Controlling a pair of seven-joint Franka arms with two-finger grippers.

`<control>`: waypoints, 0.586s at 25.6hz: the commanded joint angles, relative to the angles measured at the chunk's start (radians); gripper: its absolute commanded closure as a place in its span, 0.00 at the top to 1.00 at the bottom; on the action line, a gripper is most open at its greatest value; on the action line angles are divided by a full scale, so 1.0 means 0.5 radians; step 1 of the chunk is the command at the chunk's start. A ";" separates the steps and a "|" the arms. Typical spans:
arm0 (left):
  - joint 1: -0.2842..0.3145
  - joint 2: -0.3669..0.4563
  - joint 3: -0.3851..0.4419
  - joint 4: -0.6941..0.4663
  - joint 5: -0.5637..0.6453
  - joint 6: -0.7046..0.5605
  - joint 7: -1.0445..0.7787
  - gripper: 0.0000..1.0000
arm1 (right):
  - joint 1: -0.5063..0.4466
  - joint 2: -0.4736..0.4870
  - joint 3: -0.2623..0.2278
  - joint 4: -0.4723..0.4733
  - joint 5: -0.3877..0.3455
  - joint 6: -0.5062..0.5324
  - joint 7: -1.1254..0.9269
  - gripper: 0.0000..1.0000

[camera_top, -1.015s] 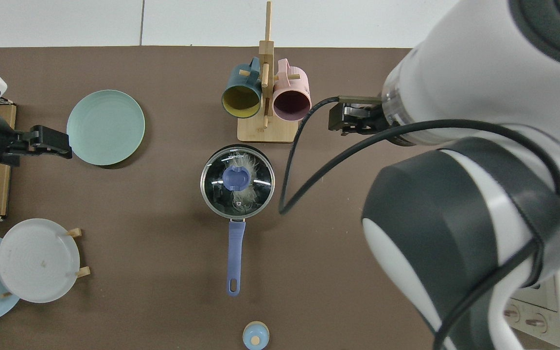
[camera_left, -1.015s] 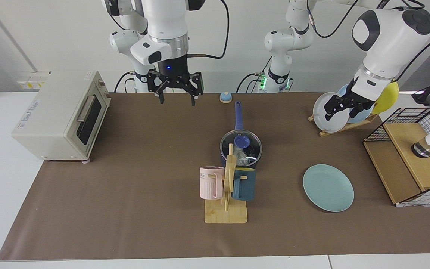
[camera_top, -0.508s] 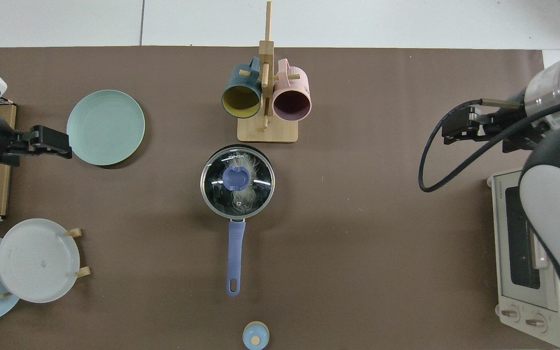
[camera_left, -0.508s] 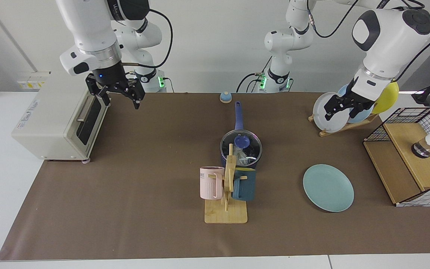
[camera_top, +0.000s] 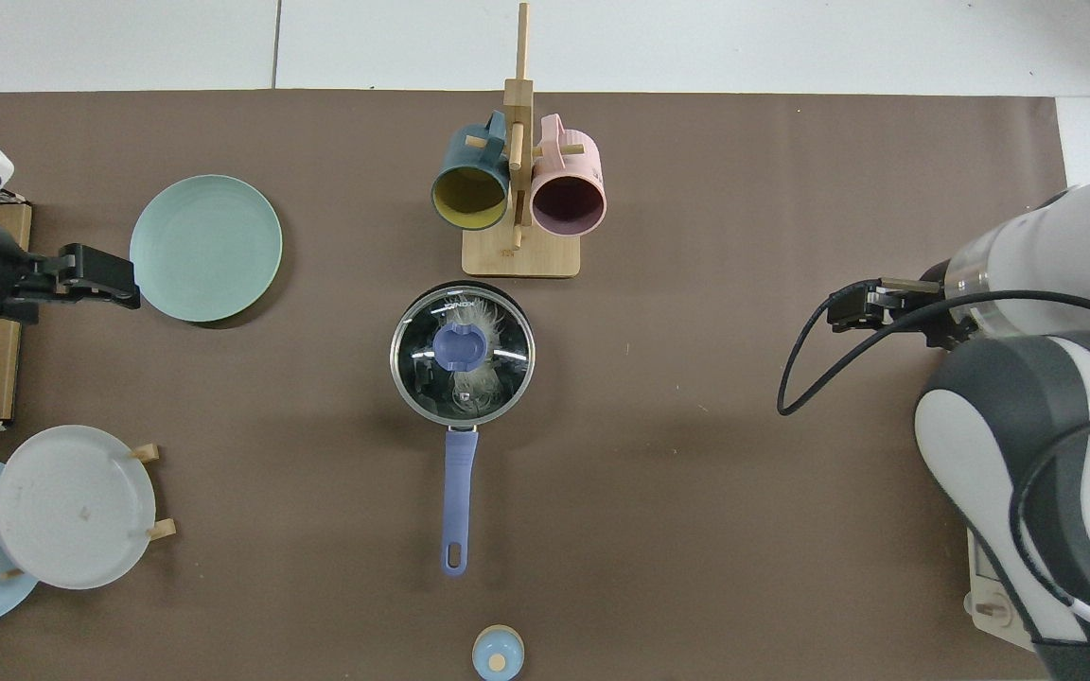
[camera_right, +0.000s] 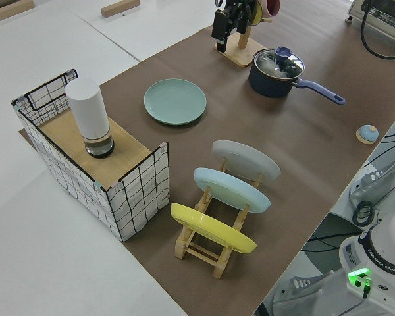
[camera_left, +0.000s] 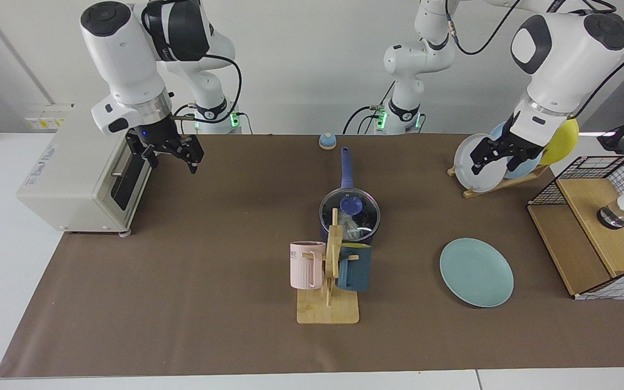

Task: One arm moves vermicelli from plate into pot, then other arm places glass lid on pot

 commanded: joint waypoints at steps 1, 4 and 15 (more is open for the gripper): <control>-0.005 -0.044 0.010 -0.044 -0.007 0.012 0.005 1.00 | -0.063 -0.142 0.018 -0.232 -0.019 0.133 -0.056 1.00; -0.008 -0.044 0.010 -0.044 -0.007 0.012 0.005 1.00 | -0.081 -0.142 0.018 -0.232 -0.019 0.117 -0.093 1.00; -0.005 -0.044 0.010 -0.044 -0.007 0.012 0.005 1.00 | -0.115 -0.120 0.018 -0.204 -0.007 0.117 -0.102 1.00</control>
